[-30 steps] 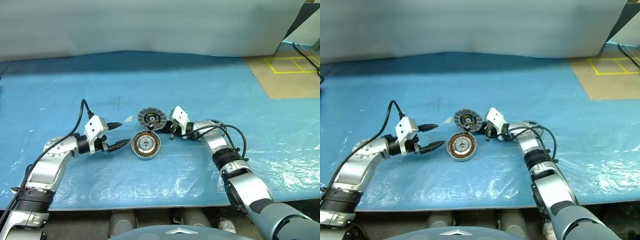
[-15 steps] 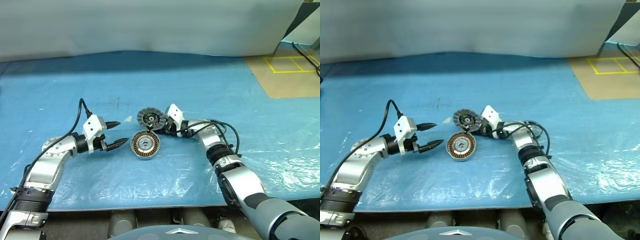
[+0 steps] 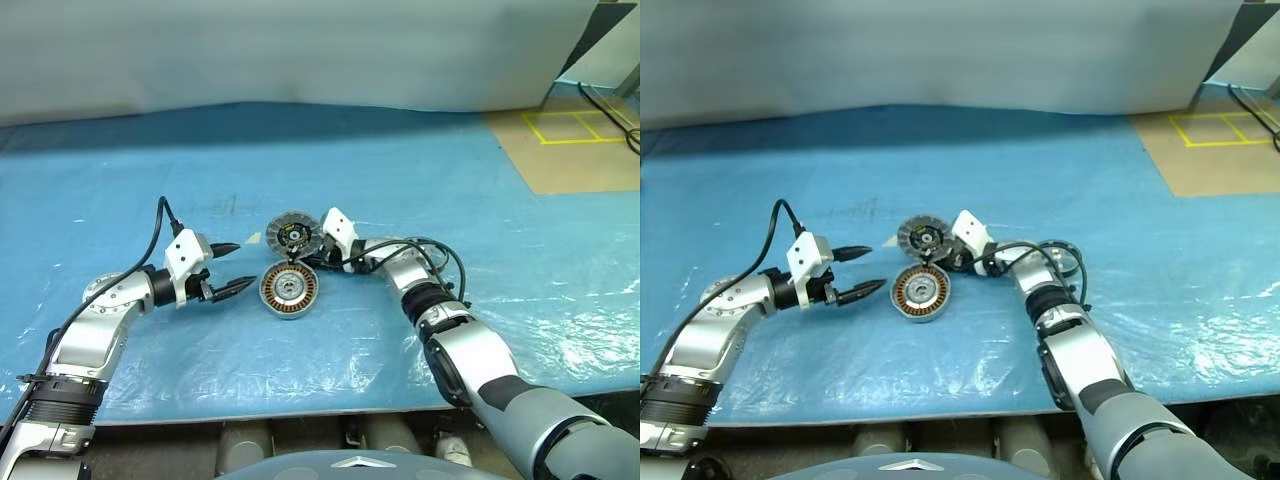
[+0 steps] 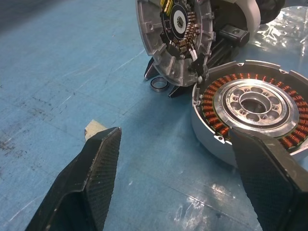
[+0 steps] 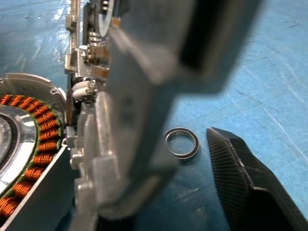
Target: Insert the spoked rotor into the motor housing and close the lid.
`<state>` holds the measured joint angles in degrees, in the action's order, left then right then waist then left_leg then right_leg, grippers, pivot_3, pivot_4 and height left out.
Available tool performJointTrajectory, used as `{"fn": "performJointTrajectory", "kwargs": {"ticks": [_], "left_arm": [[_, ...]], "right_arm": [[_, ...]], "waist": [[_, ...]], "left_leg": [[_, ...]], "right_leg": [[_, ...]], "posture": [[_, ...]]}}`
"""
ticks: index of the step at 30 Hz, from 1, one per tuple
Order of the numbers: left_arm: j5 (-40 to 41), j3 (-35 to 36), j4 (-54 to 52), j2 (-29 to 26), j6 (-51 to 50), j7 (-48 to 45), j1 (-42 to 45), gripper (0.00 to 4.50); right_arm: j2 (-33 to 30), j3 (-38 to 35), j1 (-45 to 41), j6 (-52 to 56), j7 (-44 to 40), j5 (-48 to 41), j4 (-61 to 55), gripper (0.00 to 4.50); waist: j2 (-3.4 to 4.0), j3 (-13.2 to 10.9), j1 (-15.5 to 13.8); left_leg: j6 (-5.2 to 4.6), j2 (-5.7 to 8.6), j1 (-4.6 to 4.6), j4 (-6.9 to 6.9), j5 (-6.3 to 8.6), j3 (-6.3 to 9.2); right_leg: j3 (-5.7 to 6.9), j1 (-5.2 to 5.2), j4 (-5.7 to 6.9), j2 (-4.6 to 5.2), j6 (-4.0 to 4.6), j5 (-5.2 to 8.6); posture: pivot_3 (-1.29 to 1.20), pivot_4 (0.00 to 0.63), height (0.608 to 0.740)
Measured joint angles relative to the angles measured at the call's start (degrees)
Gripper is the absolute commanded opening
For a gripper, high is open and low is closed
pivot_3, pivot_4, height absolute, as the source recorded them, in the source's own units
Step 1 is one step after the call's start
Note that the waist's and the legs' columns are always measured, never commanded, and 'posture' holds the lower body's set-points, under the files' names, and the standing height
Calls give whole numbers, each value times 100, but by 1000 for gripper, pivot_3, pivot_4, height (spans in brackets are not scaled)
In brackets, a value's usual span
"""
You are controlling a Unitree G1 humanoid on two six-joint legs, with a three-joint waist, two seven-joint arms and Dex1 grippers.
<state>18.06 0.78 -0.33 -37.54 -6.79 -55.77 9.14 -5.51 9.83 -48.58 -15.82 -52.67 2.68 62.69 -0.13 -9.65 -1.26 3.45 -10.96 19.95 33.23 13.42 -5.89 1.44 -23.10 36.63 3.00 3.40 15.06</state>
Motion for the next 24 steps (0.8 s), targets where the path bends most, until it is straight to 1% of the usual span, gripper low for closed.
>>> {"fn": "performJointTrajectory", "kwargs": {"ticks": [2, 7, 8, 9, 14, 19, 24], "left_arm": [[-15, 0, 0, -1, 0, 0, 0, 3732], [-26, 0, 1, -1, 0, -6, 1, 3732], [-27, 0, 2, -1, 0, -8, 2, 3732], [-28, 0, 3, -1, 0, -11, 4, 3732], [-36, 0, 11, -1, 0, -22, 20, 3732], [-42, -1, 27, -1, 0, -26, 41, 3732], [-48, -12, 74, 4, 12, -53, 135, 3732]], "right_arm": [[0, -1, -4, -16, 35, 13, 15, 761], [-1, 0, -4, -51, 56, 41, 28, 761], [-2, 0, -3, -54, 57, 44, 28, 644], [-3, 0, -3, -57, 58, 47, 28, 624], [-77, 1, 9, -105, 73, 87, 0, 623], [-374, -21, 210, -120, 52, 67, -330, 623], [-834, -40, 710, 60, -91, -10, -1182, 623]], "waist": [[0, 0, 4], [0, 0, 6], [0, 0, 6], [0, 0, 5], [0, 0, -1], [0, 0, -46], [0, 0, -105]], "left_leg": [[0, 0, 0, 0, 0, 0], [0, 0, 0, 1, 0, 0], [0, -1, 0, 1, 0, 0], [0, 0, 0, 1, 0, 0], [-1, 1, 1, 1, 0, -1], [-1, 3, 3, 1, 0, -1], [-1, 4, 3, 0, 1, -1]], "right_leg": [[0, 0, 0, 0, 0, 0], [0, 0, 1, 1, 0, 0], [0, 0, 1, 2, 0, 0], [0, 0, 1, 2, 0, 0], [0, 0, 0, 4, 0, 0], [0, 0, -1, 7, 0, 0], [0, 0, -2, 6, 0, 0]], "posture": [[0, 150, 740], [0, 150, 740], [0, 150, 740], [0, 150, 740], [0, 150, 740], [0, 150, 740], [0, 150, 740]]}}
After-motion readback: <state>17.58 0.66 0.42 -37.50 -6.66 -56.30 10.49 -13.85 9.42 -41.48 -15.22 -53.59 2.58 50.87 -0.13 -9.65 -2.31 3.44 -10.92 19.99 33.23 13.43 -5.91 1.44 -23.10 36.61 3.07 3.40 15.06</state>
